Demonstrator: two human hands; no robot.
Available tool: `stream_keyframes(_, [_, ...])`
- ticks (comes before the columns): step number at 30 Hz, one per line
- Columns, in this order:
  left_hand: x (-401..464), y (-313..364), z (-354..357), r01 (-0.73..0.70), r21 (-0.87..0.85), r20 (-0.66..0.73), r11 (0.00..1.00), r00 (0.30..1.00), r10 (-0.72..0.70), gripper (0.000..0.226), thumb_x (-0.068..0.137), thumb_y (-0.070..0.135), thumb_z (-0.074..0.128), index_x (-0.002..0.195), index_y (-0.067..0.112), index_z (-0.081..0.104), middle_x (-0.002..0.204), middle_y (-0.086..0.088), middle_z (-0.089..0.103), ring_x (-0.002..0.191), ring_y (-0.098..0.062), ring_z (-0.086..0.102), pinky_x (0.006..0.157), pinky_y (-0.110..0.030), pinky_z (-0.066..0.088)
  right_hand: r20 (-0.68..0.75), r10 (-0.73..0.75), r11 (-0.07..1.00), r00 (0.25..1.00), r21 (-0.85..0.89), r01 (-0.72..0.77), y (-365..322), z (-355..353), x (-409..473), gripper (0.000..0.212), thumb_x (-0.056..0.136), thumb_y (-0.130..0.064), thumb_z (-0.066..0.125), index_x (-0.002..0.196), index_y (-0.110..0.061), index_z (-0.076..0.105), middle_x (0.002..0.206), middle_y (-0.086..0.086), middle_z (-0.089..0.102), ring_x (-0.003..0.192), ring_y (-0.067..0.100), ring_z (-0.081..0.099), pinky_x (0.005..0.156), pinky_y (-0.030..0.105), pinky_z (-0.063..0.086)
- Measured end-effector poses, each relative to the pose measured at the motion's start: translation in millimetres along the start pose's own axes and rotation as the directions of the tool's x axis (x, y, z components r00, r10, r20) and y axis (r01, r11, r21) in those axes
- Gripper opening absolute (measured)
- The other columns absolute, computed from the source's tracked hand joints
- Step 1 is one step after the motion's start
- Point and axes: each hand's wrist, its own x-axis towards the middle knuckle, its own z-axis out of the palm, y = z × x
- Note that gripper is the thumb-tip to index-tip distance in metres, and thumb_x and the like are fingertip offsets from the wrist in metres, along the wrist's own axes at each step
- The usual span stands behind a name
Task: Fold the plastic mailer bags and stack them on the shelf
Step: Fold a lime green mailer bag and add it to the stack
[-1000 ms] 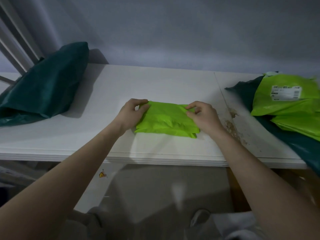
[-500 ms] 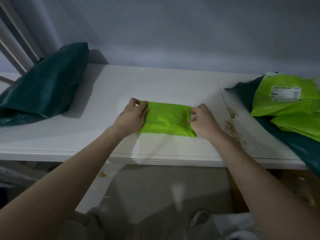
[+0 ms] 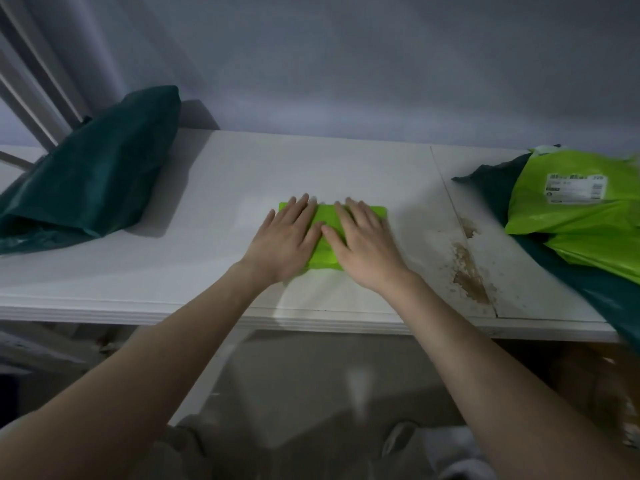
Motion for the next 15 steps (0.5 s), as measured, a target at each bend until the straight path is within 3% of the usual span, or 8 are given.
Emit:
stream_keyframes(2, [-0.8,-3.5,3.7,-0.029,-0.055,0.023,0.998,0.999,0.03,0.077,0.088,0.045,-0.006,0.146,0.004,0.024,0.157,-0.017,0.008,0.145,-0.035,0.007,0.115,-0.054,0.017,0.073,0.017,1.0,0.997,0.015,-0.018,-1.4,3.5,-2.6,0.057,0.099,-0.046,0.025,0.149,-0.02,0.017,0.159,0.003,0.012,0.146,0.022,0.007,0.118,0.044,0.008])
stream_keyframes(6, [2.4,-6.5,6.0,-0.121,0.001,0.087,0.993,0.989,0.121,0.071,0.091,0.036,0.008,0.128,-0.01,0.045,0.145,-0.036,0.026,0.133,-0.057,0.023,0.097,-0.071,0.032,0.106,0.019,1.0,0.994,-0.001,-0.019,-0.4,2.9,-1.6,0.057,0.099,-0.046,0.022,0.15,-0.024,0.012,0.159,0.0,0.007,0.147,0.021,0.001,0.117,0.047,0.004])
stream_keyframes(13, [1.0,-4.4,1.0,-0.116,-0.024,0.058,0.993,0.991,0.117,0.068,0.096,0.038,0.006,0.14,-0.007,0.031,0.152,-0.03,0.011,0.14,-0.049,0.008,0.109,-0.064,0.022,0.135,0.021,0.999,0.991,-0.036,-0.016,-0.2,2.4,-0.6,0.057,0.1,-0.046,0.02,0.151,-0.025,0.006,0.16,0.0,-0.001,0.147,0.022,-0.006,0.117,0.048,-0.003])
stream_keyframes(15, [0.9,-6.7,4.5,-0.156,-0.028,0.042,0.987,0.987,0.157,0.079,0.093,0.043,-0.003,0.136,-0.009,0.037,0.149,-0.033,0.017,0.137,-0.053,0.014,0.106,-0.066,0.025,0.144,0.023,0.999,0.989,-0.027,-0.019,0.0,2.9,-0.8,0.058,0.099,-0.047,0.02,0.151,-0.025,0.005,0.16,0.0,-0.002,0.147,0.023,-0.008,0.117,0.048,-0.004])
